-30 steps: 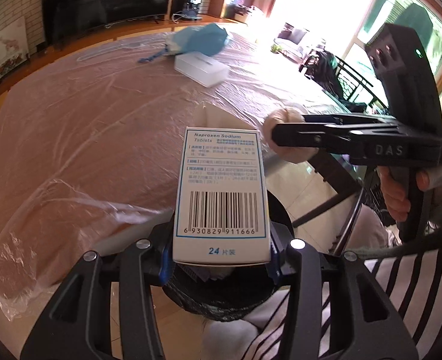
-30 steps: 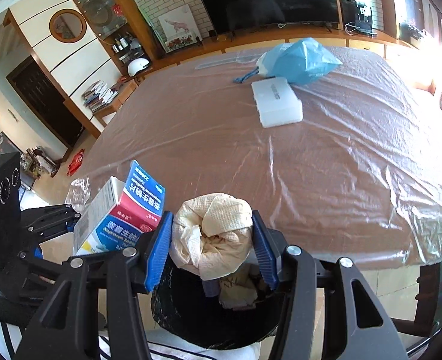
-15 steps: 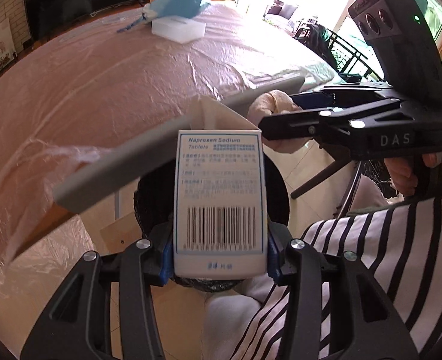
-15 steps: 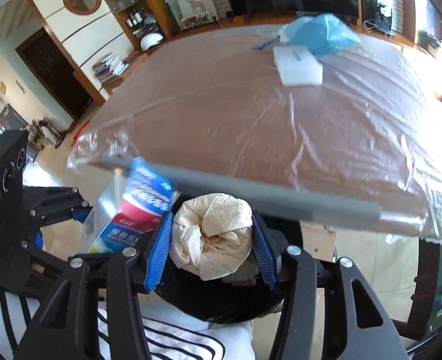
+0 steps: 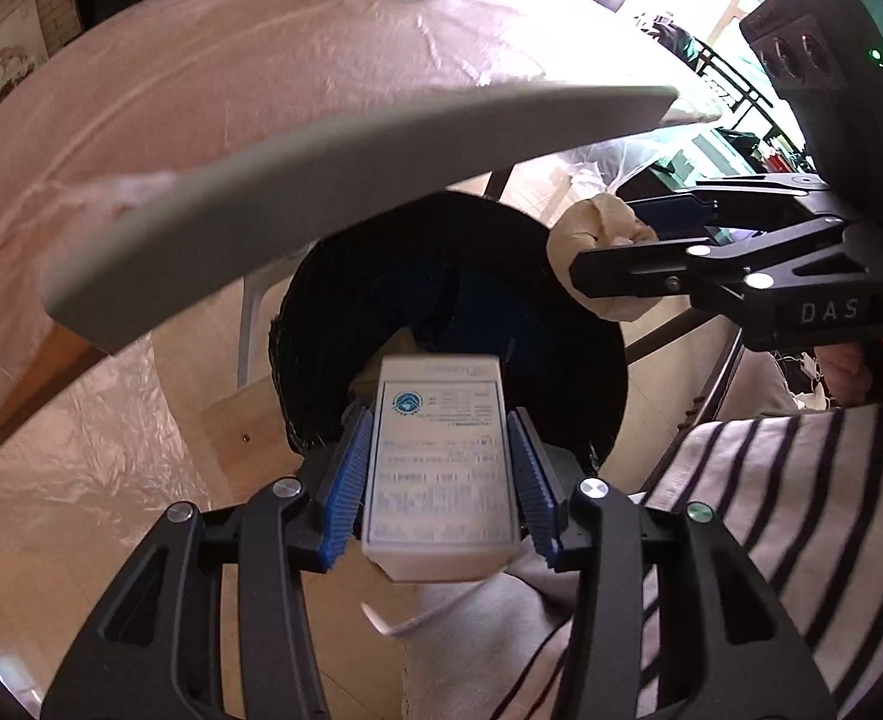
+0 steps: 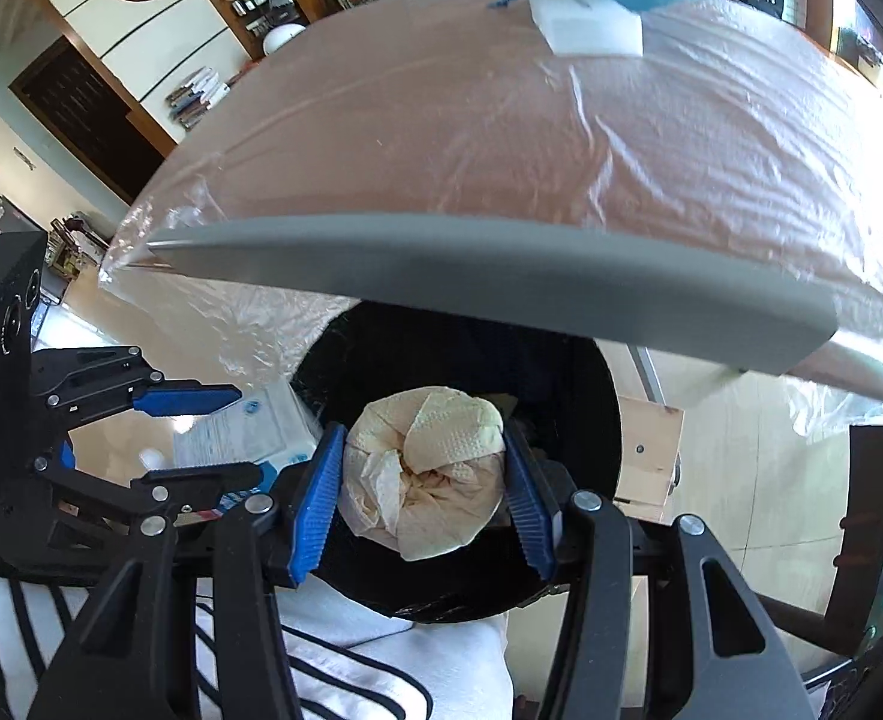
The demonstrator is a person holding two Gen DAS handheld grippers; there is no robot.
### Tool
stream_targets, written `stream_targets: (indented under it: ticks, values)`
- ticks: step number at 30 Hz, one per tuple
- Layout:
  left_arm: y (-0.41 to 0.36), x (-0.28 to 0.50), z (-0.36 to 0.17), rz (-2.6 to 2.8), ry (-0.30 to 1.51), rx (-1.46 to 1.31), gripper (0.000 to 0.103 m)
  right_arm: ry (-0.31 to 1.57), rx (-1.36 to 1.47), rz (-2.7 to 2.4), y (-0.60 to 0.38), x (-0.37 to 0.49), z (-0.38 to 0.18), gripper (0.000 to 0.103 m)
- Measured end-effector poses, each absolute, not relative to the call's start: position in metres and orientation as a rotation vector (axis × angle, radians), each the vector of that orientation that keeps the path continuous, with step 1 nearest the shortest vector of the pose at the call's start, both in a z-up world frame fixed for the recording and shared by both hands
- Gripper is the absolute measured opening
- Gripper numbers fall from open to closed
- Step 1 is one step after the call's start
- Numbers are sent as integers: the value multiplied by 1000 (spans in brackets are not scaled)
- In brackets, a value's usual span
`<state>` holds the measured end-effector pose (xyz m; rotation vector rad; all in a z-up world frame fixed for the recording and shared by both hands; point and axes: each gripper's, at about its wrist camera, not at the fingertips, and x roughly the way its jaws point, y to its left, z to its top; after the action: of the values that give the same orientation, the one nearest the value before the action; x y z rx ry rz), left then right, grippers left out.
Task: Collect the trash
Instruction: 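Carry the Naproxen box and paper ball over the black trash bin with both tools, then open both tools to drop the box and paper ball into the bin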
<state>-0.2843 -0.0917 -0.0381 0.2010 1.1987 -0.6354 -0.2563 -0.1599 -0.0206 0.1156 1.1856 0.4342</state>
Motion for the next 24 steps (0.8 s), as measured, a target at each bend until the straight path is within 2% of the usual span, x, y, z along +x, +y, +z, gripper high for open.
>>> stream_targets:
  ticks: [24]
  values:
    - [-105,-270,-64,-599,1247,229,47,1268,51,418,-142,-246,-58,51]
